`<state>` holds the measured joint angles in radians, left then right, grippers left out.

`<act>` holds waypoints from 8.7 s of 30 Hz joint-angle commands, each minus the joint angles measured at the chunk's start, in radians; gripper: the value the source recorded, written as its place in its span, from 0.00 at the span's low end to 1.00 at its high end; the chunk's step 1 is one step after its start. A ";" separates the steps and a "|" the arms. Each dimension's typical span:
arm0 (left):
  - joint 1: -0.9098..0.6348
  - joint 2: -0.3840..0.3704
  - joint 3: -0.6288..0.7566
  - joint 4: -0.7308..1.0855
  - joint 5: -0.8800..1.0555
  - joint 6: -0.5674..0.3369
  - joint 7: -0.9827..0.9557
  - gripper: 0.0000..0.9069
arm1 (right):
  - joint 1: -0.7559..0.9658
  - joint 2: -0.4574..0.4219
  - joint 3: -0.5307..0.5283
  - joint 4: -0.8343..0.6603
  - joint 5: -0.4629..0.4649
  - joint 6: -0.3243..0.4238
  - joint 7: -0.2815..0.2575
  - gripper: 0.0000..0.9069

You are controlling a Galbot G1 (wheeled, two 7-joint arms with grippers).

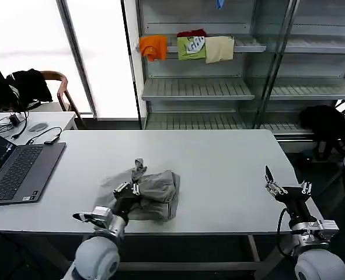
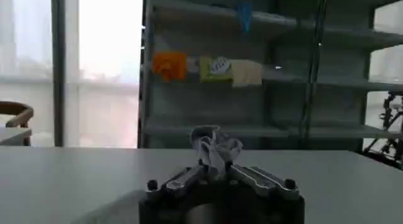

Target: Fold and organize the clothes.

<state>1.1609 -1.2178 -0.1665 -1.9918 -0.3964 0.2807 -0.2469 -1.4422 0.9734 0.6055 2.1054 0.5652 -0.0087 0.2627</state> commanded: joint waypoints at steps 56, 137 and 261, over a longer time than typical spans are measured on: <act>0.104 0.165 -0.341 0.082 -0.252 0.132 0.120 1.00 | 0.027 0.005 -0.035 0.005 -0.023 -0.019 -0.004 1.00; -0.087 0.448 -0.160 0.144 0.123 -0.148 0.451 0.00 | 0.048 0.016 -0.055 0.010 -0.043 -0.016 -0.007 1.00; 0.070 0.180 -0.314 -0.156 0.056 0.047 0.278 1.00 | 0.560 0.482 -0.657 -0.426 -0.024 -0.243 0.157 0.00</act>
<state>1.2293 -1.0376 -0.4814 -2.1481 -0.3389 0.3277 0.0309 -0.9111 1.4929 -0.1011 1.6747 0.5222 -0.2509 0.4178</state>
